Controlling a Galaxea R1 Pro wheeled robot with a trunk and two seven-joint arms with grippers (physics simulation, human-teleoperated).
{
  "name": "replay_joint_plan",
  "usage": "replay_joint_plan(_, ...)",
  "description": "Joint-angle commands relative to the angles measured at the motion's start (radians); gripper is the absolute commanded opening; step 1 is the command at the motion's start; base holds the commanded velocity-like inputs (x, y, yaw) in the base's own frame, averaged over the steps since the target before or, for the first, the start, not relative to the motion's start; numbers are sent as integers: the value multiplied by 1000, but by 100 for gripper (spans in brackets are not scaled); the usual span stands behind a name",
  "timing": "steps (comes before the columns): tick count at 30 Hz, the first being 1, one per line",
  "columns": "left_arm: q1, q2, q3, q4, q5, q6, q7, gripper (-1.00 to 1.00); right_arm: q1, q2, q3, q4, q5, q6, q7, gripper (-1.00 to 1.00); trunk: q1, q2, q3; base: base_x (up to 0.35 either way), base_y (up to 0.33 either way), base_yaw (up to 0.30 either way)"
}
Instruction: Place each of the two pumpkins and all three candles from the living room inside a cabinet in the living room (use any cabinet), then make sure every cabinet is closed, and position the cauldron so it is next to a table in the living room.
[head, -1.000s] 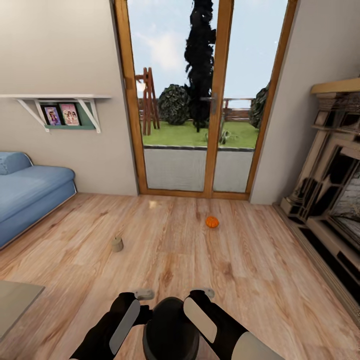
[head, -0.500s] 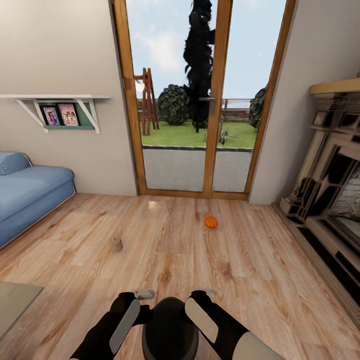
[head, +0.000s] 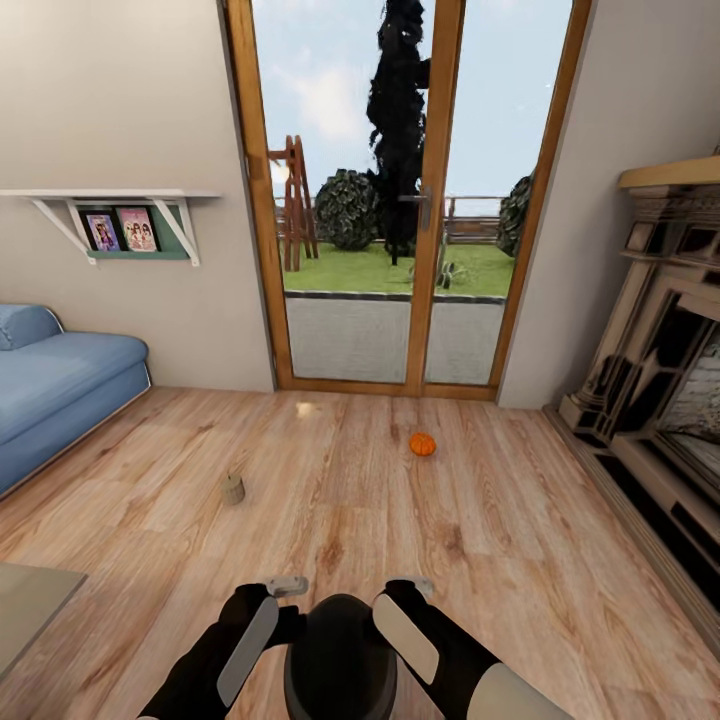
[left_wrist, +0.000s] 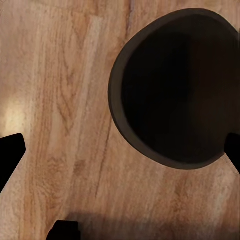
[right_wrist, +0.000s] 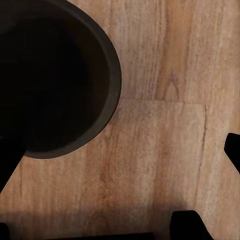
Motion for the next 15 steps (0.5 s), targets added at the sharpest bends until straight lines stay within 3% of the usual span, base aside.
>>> replay_joint_plan(1,-1,0,-2,-2,11,0,10,100,-1,-1,4,-1,-7,3,-7,100,0,0,-1,0,0,0)
replay_joint_plan(15,-1,2,-1,-8,33,-8,0,100,-1,-11,3,-1,-6,-1,-1,100,0,0,-1,0,0,0)
